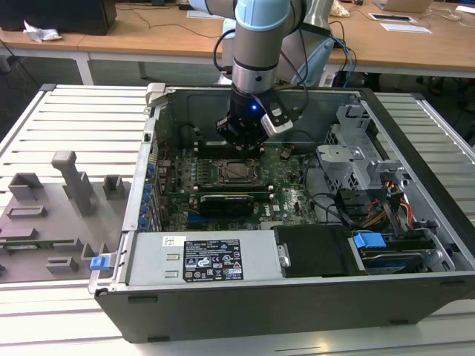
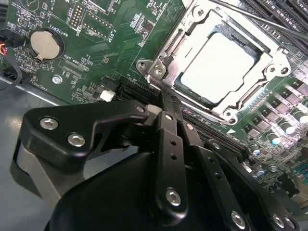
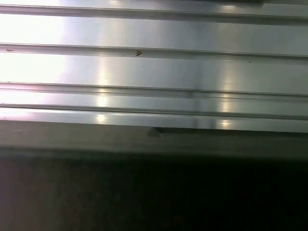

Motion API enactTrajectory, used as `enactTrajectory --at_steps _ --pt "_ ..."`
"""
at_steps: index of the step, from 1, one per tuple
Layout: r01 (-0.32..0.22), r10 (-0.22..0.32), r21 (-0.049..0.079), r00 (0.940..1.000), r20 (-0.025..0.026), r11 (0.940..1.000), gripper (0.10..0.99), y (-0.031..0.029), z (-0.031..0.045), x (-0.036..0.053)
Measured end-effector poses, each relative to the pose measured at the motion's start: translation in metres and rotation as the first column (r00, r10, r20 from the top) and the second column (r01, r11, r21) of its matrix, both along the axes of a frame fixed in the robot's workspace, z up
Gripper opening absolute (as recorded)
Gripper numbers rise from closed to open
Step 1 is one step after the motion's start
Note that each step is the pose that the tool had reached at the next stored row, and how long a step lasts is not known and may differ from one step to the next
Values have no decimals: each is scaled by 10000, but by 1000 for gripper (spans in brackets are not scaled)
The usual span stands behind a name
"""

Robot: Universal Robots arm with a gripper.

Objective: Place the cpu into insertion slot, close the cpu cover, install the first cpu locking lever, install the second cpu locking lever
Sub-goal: 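Install the first cpu locking lever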

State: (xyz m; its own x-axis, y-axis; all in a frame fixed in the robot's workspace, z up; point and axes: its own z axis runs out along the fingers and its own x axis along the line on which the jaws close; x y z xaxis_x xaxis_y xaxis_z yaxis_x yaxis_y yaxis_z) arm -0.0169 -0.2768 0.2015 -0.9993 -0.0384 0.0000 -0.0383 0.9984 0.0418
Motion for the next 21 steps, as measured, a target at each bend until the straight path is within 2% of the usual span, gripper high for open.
enactTrajectory --at_steps 5,10,21 --pt "0 0 -21 10000 -8 10000 106 -4 3 -2" --pt "0 0 -20 10000 -7 10000 106 -4 97 -1" --pt "0 0 -21 10000 -8 10000 106 -55 101 -2"
